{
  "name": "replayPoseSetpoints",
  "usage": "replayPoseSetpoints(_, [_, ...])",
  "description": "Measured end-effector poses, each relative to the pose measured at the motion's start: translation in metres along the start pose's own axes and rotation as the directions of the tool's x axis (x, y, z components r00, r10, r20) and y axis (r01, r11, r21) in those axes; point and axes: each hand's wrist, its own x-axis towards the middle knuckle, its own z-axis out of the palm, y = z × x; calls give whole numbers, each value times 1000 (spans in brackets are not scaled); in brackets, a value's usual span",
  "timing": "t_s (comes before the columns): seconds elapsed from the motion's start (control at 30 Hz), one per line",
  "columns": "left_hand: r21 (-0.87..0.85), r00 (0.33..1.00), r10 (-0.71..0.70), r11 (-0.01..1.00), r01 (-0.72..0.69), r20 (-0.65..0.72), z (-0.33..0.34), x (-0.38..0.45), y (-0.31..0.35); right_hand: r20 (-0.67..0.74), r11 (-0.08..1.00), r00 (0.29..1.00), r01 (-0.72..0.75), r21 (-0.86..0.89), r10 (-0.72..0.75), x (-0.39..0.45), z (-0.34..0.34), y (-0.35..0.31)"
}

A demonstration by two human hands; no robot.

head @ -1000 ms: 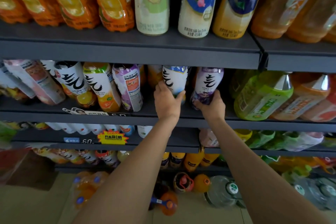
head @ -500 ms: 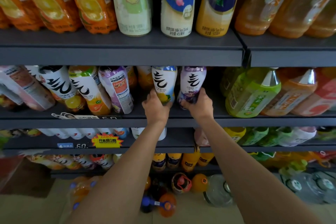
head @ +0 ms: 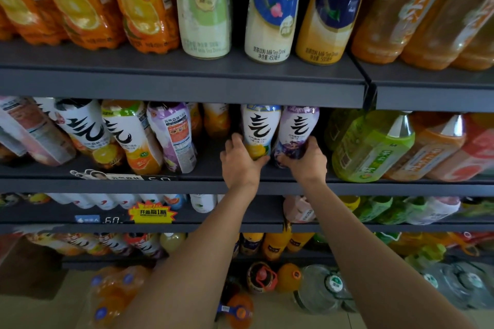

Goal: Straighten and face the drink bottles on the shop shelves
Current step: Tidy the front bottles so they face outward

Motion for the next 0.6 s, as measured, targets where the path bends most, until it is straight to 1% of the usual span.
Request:
replayPoseSetpoints(0.07, [28,1000,1,1000,-1,5,2,-1,4,5,1000,1000,-2,-1,2,2,-3,0])
replayPoseSetpoints(0.13, [19,1000,15,1000,-15,4,2,-4,4,21,1000,1000,-1,-5,1,3,-2,0])
replayPoseSetpoints(0.17, [7,1000,27,1000,-27,6,1,-7,2,9,1000,1000,-6,-3,6,0,-1,0])
replayPoseSetpoints(0.2, [-13,999,42,999,-42,-1,-1,-11,-3,-38,1000,999,-13,10,14,-5,1,0])
replayPoseSetpoints(0.23, [-42,998,58,997,-59,-20,-5,-16,-11,-119,999,993,-6,38,10,-14,3,0])
replayPoseSetpoints(0.27, [-69,995,76,994,-80,-60,-12,-20,-20,-222,996,975,37,76,-20,-25,5,0])
replayPoseSetpoints(0.3, [-86,989,88,991,-99,-118,-20,-24,-32,-311,988,948,113,107,-75,-39,8,-3])
replayPoseSetpoints(0.33, [-87,977,87,990,-106,-197,-29,-26,-44,-341,974,931,187,130,-133,-52,12,-7])
replayPoseSetpoints(0.37, [-83,956,71,992,-98,-283,-39,-26,-55,-311,958,931,245,150,-189,-63,19,-14])
replayPoseSetpoints(0.4, [-83,931,47,993,-83,-363,-49,-25,-65,-233,944,942,284,167,-242,-71,28,-23])
replayPoseSetpoints(0.47, [-110,887,13,991,-72,-462,-69,-18,-74,-26,923,940,340,178,-341,-76,50,-44])
replayPoseSetpoints(0.53, [-138,876,-12,988,-62,-482,-85,-9,-79,162,910,904,362,201,-395,-75,74,-70])
replayPoseSetpoints(0.57, [-153,878,-28,987,-52,-478,-91,-5,-82,240,911,888,338,236,-392,-75,85,-82])
replayPoseSetpoints(0.6, [-164,881,-31,985,-53,-472,-96,-2,-84,305,917,879,284,279,-366,-74,95,-92])
